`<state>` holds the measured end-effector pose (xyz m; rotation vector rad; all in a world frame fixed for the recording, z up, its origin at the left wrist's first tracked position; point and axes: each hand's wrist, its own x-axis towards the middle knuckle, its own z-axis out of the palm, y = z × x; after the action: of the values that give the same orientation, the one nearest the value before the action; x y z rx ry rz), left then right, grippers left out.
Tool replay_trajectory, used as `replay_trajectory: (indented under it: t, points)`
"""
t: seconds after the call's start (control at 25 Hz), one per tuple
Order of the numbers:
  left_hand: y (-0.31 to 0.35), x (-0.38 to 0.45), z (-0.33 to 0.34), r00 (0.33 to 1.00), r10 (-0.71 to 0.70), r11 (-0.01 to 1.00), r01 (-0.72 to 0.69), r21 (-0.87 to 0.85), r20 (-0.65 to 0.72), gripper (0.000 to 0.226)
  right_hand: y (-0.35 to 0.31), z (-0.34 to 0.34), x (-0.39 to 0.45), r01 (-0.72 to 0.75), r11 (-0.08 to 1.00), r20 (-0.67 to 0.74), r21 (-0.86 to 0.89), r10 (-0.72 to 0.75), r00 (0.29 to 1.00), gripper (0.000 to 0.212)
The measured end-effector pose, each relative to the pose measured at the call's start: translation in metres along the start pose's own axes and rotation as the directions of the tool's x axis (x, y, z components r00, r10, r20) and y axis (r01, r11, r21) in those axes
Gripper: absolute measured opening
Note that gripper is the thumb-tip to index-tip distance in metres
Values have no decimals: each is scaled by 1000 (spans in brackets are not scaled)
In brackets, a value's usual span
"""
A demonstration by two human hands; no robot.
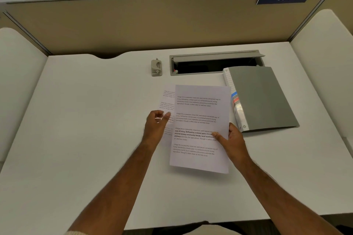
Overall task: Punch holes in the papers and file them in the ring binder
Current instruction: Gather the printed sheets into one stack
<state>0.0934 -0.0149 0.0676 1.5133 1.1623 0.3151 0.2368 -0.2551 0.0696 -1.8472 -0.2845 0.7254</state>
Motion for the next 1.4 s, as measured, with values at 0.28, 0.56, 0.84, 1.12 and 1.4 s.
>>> replay_trajectory:
  t: [0.28, 0.56, 0.84, 1.12, 1.4]
  points:
    - [-13, 44, 19, 992, -25, 850, 86, 520, -122, 93, 20, -24, 12, -49, 999, -43, 8, 49, 998, 45]
    - [-16, 62, 33, 986, -39, 775, 133, 617, -163, 103, 32, -40, 21, -79, 995, -54, 59, 82, 995, 47]
    - [-17, 65, 41, 983, -46, 736, 153, 659, -176, 103, 37, -45, 27, -89, 994, -45, 59, 92, 995, 48]
    - [-9, 65, 40, 982, -86, 717, 178, 674, -168, 97, 38, -46, 27, -87, 993, -33, 78, 90, 995, 49]
    - [-6, 65, 37, 976, -159, 748, 217, 627, -148, 86, 37, -52, 19, -81, 994, -31, 78, 84, 996, 47]
